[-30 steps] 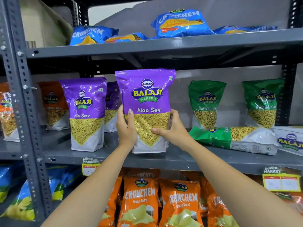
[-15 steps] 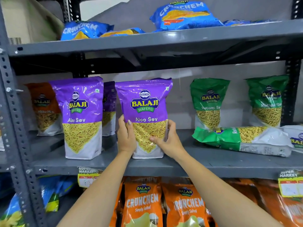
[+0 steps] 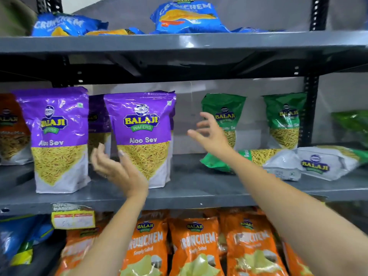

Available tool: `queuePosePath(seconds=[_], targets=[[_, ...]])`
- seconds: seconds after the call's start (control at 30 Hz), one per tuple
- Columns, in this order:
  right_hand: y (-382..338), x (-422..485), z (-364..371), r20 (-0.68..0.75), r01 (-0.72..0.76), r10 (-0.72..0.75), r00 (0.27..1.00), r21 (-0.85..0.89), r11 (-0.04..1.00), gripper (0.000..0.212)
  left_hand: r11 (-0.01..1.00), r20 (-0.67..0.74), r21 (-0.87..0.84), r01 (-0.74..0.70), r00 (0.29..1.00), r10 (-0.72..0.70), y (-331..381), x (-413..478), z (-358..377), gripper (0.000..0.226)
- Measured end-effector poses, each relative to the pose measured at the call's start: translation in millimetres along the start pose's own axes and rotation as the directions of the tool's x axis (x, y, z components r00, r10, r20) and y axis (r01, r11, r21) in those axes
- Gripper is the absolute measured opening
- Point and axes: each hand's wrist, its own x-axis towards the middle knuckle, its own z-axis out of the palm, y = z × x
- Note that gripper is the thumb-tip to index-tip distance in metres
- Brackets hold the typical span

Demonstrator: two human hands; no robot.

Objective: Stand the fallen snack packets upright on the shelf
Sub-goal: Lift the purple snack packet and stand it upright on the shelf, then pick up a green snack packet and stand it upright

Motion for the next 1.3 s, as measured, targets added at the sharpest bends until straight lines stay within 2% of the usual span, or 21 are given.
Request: queuePosePath(seconds=[0.07,0.13,0.17,0.23,0.3,0.33,0.37,0.4,0.5,0.57,0.63,0.73,0.8,0.87,0.9,0.97,1.03,1.13,1.23,1.3], targets=[[9,22,-45,-0.070,0.017,-0.032,0.997,-0.204,0.979,0.047,0.988,0.131,-0.082,-0.130,0.981,0.140,22,-44,5,0.035],[30,39,-90,-0.082,-0.006,-0.034,0.996,-0.436,0.900,0.032,0.993,0.416,-0.097,-0.061,0.904,0.096,40,-84,17,0.018],[43,45,-112,-0.061,-0.031,-0.001,0.998,-0.537,0.843,0.029,1.000,0.566,-0.020,0.014,0.825,-0.001,48,-100,26,0.012],[77,53,-150,0.009,-0.066,0.099,0.995,-0.684,0.727,0.027,0.960,0.753,0.267,0.083,0.603,-0.262,56,-125,48,0.013],[109,58,-178,0.070,-0.083,0.215,0.974,-0.774,0.628,0.030,0.864,0.806,0.504,-0.019,0.370,-0.462,64,-143,70,0.033],[120,58,-186,0.099,-0.084,0.271,0.957,-0.803,0.591,0.032,0.818,0.801,0.570,-0.083,0.278,-0.530,68,-150,81,0.045],[126,57,-190,0.135,-0.079,0.328,0.935,-0.823,0.563,0.033,0.782,0.784,0.611,-0.126,0.230,-0.576,72,-155,91,0.055],[128,52,-190,0.178,-0.069,0.386,0.905,-0.835,0.546,0.035,0.750,0.762,0.644,-0.150,0.213,-0.612,74,-160,101,0.064],[123,43,-183,0.262,-0.077,0.561,0.785,-0.857,0.509,0.047,0.674,0.710,0.704,-0.224,0.263,-0.654,77,-169,120,0.073],[121,42,-179,0.275,-0.092,0.608,0.744,-0.860,0.501,0.048,0.636,0.678,0.734,-0.239,0.312,-0.665,80,-173,128,0.073],[119,41,-177,0.274,-0.111,0.630,0.727,-0.858,0.502,0.045,0.627,0.645,0.759,-0.174,0.326,-0.691,80,-177,133,0.071],[112,35,-178,0.260,-0.145,0.629,0.732,-0.843,0.517,0.041,0.617,0.571,0.780,0.104,0.283,-0.770,82,-179,138,0.054],[108,31,-178,0.286,-0.138,0.624,0.727,-0.829,0.542,0.040,0.581,0.538,0.686,0.438,0.232,-0.811,86,-178,141,0.042],[103,28,-176,0.317,-0.126,0.618,0.720,-0.815,0.565,0.038,0.430,0.503,0.478,0.766,0.163,-0.849,90,-178,143,0.038],[100,25,-175,0.320,-0.138,0.615,0.721,-0.802,0.580,0.038,0.336,0.486,0.382,0.861,0.122,-0.865,92,-177,142,0.037],[91,18,-173,0.296,-0.172,0.604,0.740,-0.784,0.596,0.038,0.238,0.458,0.241,0.941,0.106,-0.883,99,-173,138,0.036],[83,11,-172,0.255,-0.217,0.594,0.763,-0.765,0.607,0.044,0.252,0.410,0.172,0.952,0.164,-0.897,108,-169,136,0.037],[72,-5,-171,0.218,-0.283,0.542,0.811,-0.665,0.691,0.053,0.307,0.327,0.062,0.950,0.271,-0.905,119,-161,137,0.036],[57,-25,-170,0.148,-0.295,0.434,0.889,-0.541,0.788,0.045,0.446,0.281,0.057,0.893,0.414,-0.866,130,-150,139,0.037],[47,-36,-169,0.108,-0.306,0.389,0.915,-0.443,0.843,0.048,0.553,0.288,0.046,0.832,0.519,-0.805,133,-142,141,0.038]])
